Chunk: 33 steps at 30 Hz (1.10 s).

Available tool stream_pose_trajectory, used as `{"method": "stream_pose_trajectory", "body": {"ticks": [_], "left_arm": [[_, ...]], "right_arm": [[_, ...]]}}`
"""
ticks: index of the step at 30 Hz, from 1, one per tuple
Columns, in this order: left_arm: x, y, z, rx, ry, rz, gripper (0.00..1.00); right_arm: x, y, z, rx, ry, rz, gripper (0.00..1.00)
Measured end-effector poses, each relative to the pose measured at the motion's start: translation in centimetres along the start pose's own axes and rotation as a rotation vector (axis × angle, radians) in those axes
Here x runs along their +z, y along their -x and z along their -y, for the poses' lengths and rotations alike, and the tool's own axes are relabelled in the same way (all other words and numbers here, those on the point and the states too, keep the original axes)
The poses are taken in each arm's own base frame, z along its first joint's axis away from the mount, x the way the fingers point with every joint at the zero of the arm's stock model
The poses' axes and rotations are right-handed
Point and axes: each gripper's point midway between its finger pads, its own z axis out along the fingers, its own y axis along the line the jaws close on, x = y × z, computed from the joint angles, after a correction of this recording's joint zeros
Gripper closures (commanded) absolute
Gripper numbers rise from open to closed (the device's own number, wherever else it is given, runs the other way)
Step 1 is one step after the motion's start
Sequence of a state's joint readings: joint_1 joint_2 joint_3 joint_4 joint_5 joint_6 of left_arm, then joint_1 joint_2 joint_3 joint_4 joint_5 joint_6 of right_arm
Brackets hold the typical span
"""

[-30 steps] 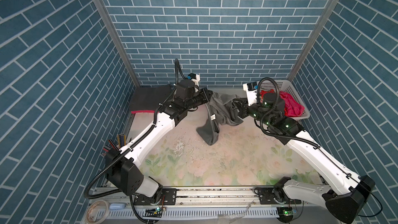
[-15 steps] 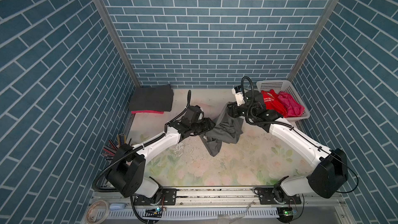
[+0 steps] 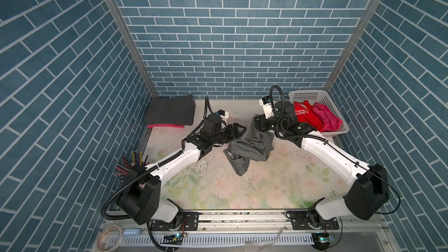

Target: Fold and stack the t-shirts

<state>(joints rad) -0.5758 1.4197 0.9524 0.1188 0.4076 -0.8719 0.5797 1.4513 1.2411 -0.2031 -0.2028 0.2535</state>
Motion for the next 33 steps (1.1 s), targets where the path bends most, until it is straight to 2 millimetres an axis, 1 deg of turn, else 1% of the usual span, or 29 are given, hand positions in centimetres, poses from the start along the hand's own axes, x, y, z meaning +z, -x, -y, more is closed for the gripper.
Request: {"method": "stream_pose_trajectory", "body": {"ticks": [2,4,7,8,10,13,20,23,25,29,30,31,33], "left_arm": [[-0.7,-0.2,-0.9,0.062,0.025,0.031,0.26],[-1.4,-0.8,-2.4,0.129,0.065,0.057,0.26],[-1.3,-1.9,-4.0,0.222,0.122,0.060,0.26],[-1.1,-2.2,-4.2,0.246,0.132,0.057,0.26],[-0.7,-2.4,-4.0,0.307,0.143,0.064,0.26],[-0.5,-2.3,-3.2,0.375,0.127,0.084,0.27],[-0.3,-1.9,-1.5,0.487,0.097,0.129,0.28],[-0.2,-1.7,-1.1,0.527,0.089,0.141,0.31],[0.2,-1.7,-1.2,0.545,0.087,0.142,0.33],[2.1,-1.8,-1.6,0.564,0.091,0.116,0.41],[2.7,-1.9,-1.7,0.567,0.095,0.107,0.47],[3.1,-1.9,-1.7,0.574,0.096,0.100,0.53],[4.1,-1.9,-1.7,0.581,0.106,0.089,0.80]], "right_arm": [[-0.3,0.8,0.3,0.004,0.000,0.016,1.00],[-0.6,1.7,0.4,0.005,0.005,0.035,1.00],[-0.9,2.6,0.4,0.005,0.011,0.052,1.00],[-0.9,2.7,0.3,0.004,0.015,0.054,1.00],[-0.7,2.6,0.3,0.004,0.021,0.050,1.00],[-0.4,2.2,0.3,0.008,0.024,0.035,1.00],[0.4,1.5,0.5,0.014,0.029,0.010,1.00],[0.7,1.3,0.5,0.016,0.034,0.001,1.00],[0.8,1.2,0.5,0.016,0.037,-0.002,1.00],[0.8,1.3,0.3,0.016,0.044,0.000,1.00],[0.7,1.4,0.3,0.015,0.045,0.002,1.00],[0.7,1.6,0.2,0.014,0.047,0.006,1.00],[0.5,2.2,0.1,0.011,0.050,0.018,1.00]]}}
